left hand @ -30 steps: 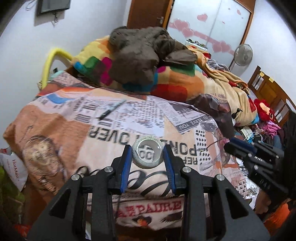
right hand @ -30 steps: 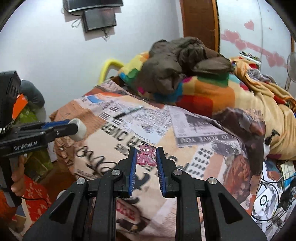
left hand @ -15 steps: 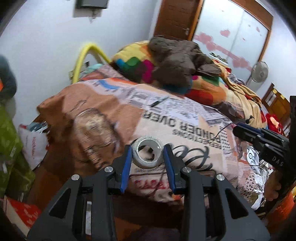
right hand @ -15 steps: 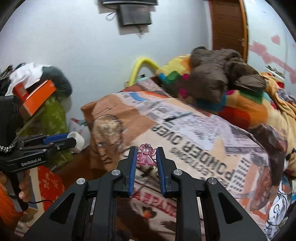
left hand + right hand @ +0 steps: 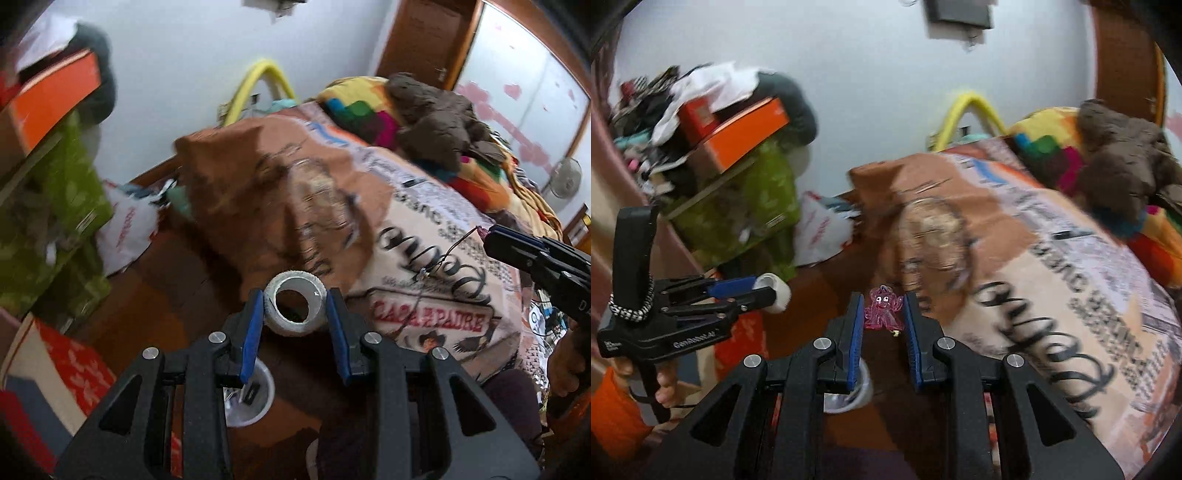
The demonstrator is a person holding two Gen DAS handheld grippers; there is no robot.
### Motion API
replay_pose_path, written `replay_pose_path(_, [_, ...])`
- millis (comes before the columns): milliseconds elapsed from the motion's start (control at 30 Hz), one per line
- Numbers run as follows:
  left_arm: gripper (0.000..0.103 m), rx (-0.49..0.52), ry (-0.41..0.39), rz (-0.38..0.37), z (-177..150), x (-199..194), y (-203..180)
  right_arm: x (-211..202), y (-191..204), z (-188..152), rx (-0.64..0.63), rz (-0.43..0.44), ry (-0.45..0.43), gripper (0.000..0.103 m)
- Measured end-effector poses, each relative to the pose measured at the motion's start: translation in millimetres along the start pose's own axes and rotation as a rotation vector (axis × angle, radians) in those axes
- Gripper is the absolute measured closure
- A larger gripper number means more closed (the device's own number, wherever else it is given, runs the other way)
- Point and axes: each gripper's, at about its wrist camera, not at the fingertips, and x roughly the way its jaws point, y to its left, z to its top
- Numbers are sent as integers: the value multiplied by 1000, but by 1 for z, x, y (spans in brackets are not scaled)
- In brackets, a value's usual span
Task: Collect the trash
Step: 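Carry the tape roll and keychain with both tools over the white bin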
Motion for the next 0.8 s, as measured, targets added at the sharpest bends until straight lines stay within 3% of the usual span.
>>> replay_pose_path(367, [69,-163,107,38,-68,26,76,82,67,-13,-68,145,185,84])
replay_pose_path(800, [69,-339,282,48,-139,97,127,167,105,-45,-108,177,414,84])
